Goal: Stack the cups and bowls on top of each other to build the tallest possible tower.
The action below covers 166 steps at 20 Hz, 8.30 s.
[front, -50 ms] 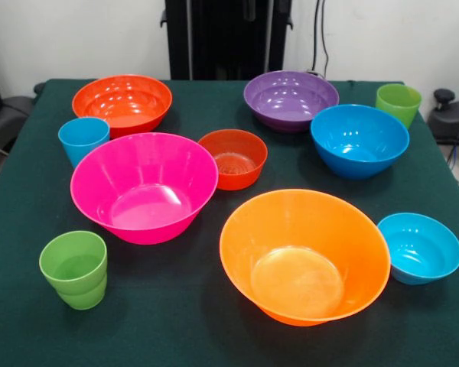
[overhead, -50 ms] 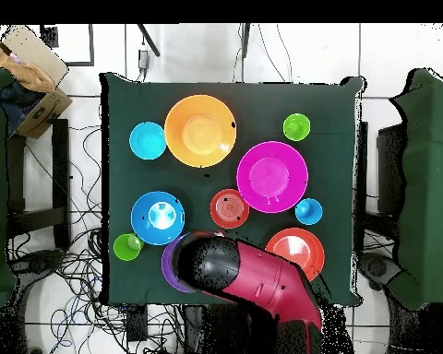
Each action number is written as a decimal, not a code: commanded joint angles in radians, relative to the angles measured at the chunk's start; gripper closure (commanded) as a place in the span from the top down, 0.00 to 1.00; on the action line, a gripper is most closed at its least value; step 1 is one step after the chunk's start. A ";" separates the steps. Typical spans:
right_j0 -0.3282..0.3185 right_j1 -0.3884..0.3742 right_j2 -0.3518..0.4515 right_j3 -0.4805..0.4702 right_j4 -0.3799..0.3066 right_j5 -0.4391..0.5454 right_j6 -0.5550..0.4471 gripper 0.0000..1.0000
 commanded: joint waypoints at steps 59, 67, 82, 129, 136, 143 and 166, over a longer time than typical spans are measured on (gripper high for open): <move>-0.367 0.402 0.409 -0.126 -0.583 -0.426 0.013 1.00; -0.376 0.408 0.434 -0.185 -0.636 -0.400 0.007 1.00; -0.339 0.419 0.435 -0.272 -0.673 -0.358 0.015 1.00; -0.410 0.171 0.531 -0.219 -0.650 -0.057 -0.059 1.00; -0.424 0.231 0.529 -0.230 -0.714 -0.136 -0.041 1.00; -0.446 0.274 0.548 -0.255 -0.751 -0.155 -0.050 1.00; -0.499 0.306 0.609 -0.261 -0.831 -0.235 -0.063 1.00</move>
